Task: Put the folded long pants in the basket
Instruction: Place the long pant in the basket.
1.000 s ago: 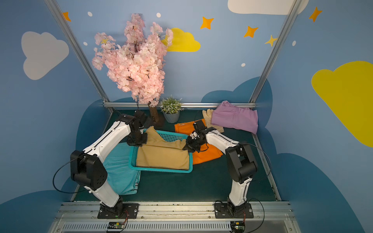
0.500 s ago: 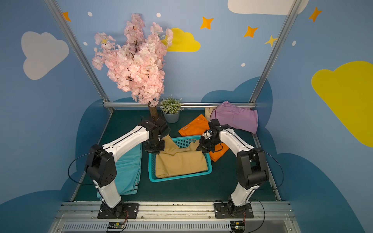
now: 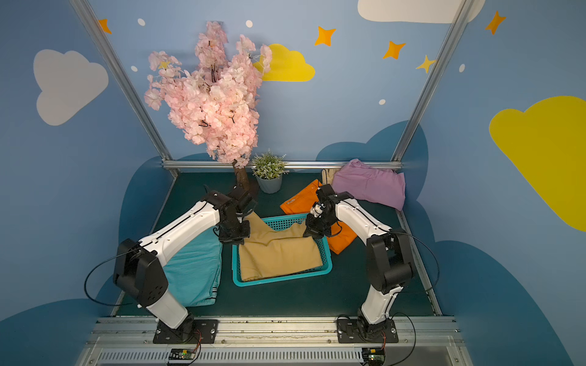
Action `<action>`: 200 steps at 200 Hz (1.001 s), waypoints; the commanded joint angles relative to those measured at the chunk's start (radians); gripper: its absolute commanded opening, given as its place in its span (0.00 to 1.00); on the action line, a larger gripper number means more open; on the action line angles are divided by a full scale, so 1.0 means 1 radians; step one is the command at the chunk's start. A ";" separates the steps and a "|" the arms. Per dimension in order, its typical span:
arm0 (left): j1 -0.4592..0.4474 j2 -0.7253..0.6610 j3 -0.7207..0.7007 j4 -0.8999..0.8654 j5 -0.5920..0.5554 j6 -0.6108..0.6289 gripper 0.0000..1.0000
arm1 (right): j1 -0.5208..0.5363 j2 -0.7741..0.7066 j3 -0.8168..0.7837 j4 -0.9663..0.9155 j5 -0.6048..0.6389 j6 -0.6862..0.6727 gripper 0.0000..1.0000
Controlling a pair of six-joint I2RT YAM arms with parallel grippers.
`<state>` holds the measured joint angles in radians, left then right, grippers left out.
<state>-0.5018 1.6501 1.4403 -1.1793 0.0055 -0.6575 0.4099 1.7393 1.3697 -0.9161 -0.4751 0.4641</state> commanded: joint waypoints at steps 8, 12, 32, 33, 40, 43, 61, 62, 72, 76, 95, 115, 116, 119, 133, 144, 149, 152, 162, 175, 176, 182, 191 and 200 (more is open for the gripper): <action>0.013 -0.041 0.006 -0.020 0.071 -0.007 0.02 | -0.002 -0.114 0.071 -0.114 0.052 -0.027 0.00; 0.014 -0.038 0.002 -0.015 0.074 -0.006 0.02 | -0.003 -0.117 0.070 -0.116 0.056 -0.029 0.00; 0.017 0.014 -0.013 0.012 0.076 0.001 0.02 | 0.001 -0.094 0.063 -0.125 0.082 -0.034 0.00; 0.017 0.018 -0.013 0.013 0.076 0.000 0.02 | 0.001 -0.091 0.063 -0.124 0.082 -0.033 0.00; 0.018 0.049 -0.012 0.020 0.071 0.005 0.03 | 0.001 -0.071 0.063 -0.123 0.081 -0.033 0.00; 0.018 0.066 -0.011 0.020 0.066 0.007 0.02 | 0.001 -0.060 0.065 -0.120 0.077 -0.032 0.00; 0.014 0.148 -0.002 0.008 0.028 0.015 0.03 | 0.003 0.011 0.078 -0.111 0.098 -0.028 0.00; 0.014 0.151 -0.003 0.009 0.027 0.015 0.03 | 0.003 0.015 0.079 -0.111 0.099 -0.027 0.00; 0.014 0.184 -0.009 0.015 0.006 0.013 0.03 | 0.004 0.046 0.075 -0.096 0.101 -0.025 0.00; 0.014 0.195 -0.011 0.017 -0.001 0.011 0.02 | 0.007 0.056 0.069 -0.085 0.102 -0.025 0.00; 0.008 0.234 -0.018 0.024 -0.040 0.013 0.02 | 0.014 0.091 0.044 -0.023 0.131 -0.013 0.00; -0.008 0.238 -0.019 0.020 -0.073 0.013 0.02 | 0.019 0.096 0.029 0.019 0.156 0.004 0.00; -0.008 0.238 -0.019 0.018 -0.074 0.013 0.02 | 0.020 0.095 0.028 0.020 0.158 0.005 0.00; -0.010 0.237 -0.015 0.014 -0.080 0.012 0.02 | 0.023 0.093 0.024 0.028 0.161 0.005 0.00; -0.020 0.225 -0.002 -0.007 -0.097 0.008 0.04 | 0.042 0.085 0.004 0.056 0.207 0.004 0.00; -0.026 0.212 0.003 -0.014 -0.091 0.008 0.13 | 0.057 0.081 -0.004 0.061 0.237 -0.004 0.00; -0.031 0.207 0.005 -0.016 -0.086 0.009 0.20 | 0.064 0.074 -0.012 0.070 0.239 -0.011 0.00; -0.033 0.202 0.006 -0.016 -0.082 0.010 0.25 | 0.067 0.069 -0.017 0.076 0.241 -0.013 0.00; -0.044 0.185 0.010 -0.016 -0.067 0.012 0.43 | 0.077 0.043 -0.034 0.095 0.249 -0.014 0.00; -0.057 0.157 0.018 -0.016 -0.040 0.014 0.55 | 0.089 0.002 -0.052 0.112 0.257 -0.016 0.00; -0.057 0.154 0.020 -0.016 -0.039 0.014 0.55 | 0.089 0.000 -0.052 0.112 0.258 -0.017 0.00; -0.062 0.140 0.028 -0.017 -0.029 0.013 0.56 | 0.092 -0.020 -0.054 0.112 0.266 -0.020 0.00; -0.071 0.111 0.045 -0.029 -0.025 0.012 0.57 | 0.096 -0.052 -0.055 0.109 0.276 -0.029 0.00; -0.076 0.083 0.071 -0.048 -0.023 0.008 0.59 | 0.099 -0.077 -0.047 0.094 0.290 -0.039 0.11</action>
<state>-0.5659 1.8214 1.4464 -1.1511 -0.0391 -0.6518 0.4999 1.7592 1.3151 -0.8413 -0.2367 0.4480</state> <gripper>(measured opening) 0.576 0.157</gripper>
